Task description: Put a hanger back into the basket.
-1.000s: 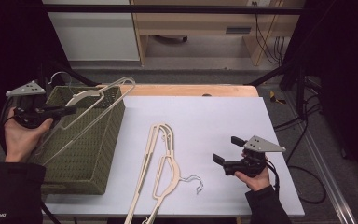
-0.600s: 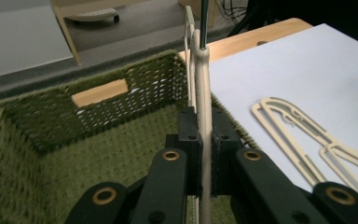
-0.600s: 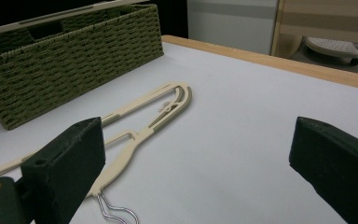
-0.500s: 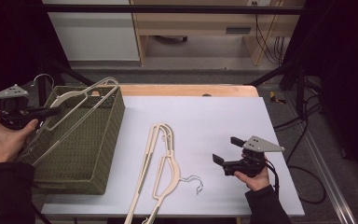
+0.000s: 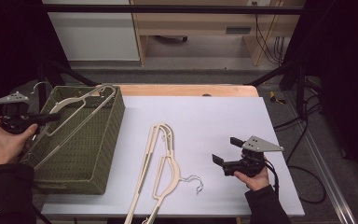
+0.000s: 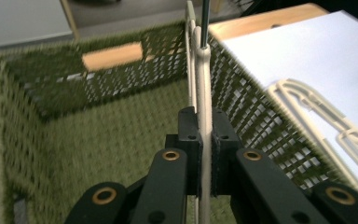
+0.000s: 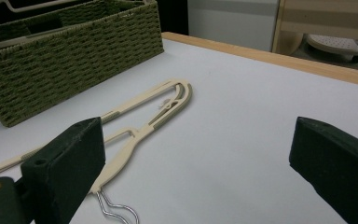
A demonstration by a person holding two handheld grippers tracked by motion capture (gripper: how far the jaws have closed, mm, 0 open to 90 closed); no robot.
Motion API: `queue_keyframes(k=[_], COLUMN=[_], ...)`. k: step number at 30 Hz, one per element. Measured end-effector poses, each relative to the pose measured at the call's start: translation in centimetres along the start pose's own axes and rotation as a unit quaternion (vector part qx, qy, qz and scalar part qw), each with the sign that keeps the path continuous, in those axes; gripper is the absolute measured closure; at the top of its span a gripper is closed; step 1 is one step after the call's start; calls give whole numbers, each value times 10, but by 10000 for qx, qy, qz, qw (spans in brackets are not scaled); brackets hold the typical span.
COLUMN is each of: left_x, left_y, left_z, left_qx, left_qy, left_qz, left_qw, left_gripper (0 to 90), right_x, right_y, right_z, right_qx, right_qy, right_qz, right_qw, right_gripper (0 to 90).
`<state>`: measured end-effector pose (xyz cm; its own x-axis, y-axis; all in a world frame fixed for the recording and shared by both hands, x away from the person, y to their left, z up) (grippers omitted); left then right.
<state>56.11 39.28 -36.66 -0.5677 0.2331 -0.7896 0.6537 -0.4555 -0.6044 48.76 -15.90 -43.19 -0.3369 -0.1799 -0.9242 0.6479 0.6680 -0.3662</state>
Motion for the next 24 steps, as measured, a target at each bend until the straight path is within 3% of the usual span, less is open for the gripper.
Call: queue_keyframes(k=[10, 13, 16, 21, 24], left_x=[31, 36, 39, 41, 44], left_y=[32, 41, 41, 42, 42], left_z=[0, 0, -4, -14, -23], left_qx=[263, 247, 246, -96, -407], left_qy=[-358, -371, -514, -671, -788], left_qz=[-223, -369, -331, -250, -378], left_qw=[9988, 9983, 9978, 9974, 9953], left_gripper=[848, 845, 842, 825, 809], right_x=[1, 1, 1, 1, 1], right_y=[2, 2, 2, 2, 3], right_z=[0, -1, -1, -1, -2], right_qx=[2, 6, 5, 3, 2], right_qy=[2, 5, 16, -2, 6], right_qz=[-37, -35, -29, -43, -45], right_qw=[10000, 10000, 10000, 10000, 10000], right_gripper=[45, 46, 47, 47, 47])
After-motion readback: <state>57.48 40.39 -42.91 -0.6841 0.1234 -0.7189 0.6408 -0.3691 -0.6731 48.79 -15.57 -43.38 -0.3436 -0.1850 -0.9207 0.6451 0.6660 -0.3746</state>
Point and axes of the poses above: each handheld gripper's, and its own axes: y roughly forward along the jaws, x roughly out of its underside, z roughly to its right, the point moved 8 cm from there along y, roughly forward along the jaws, and after that the axes turned 2 degrees about -z, right-handed, at the moved point
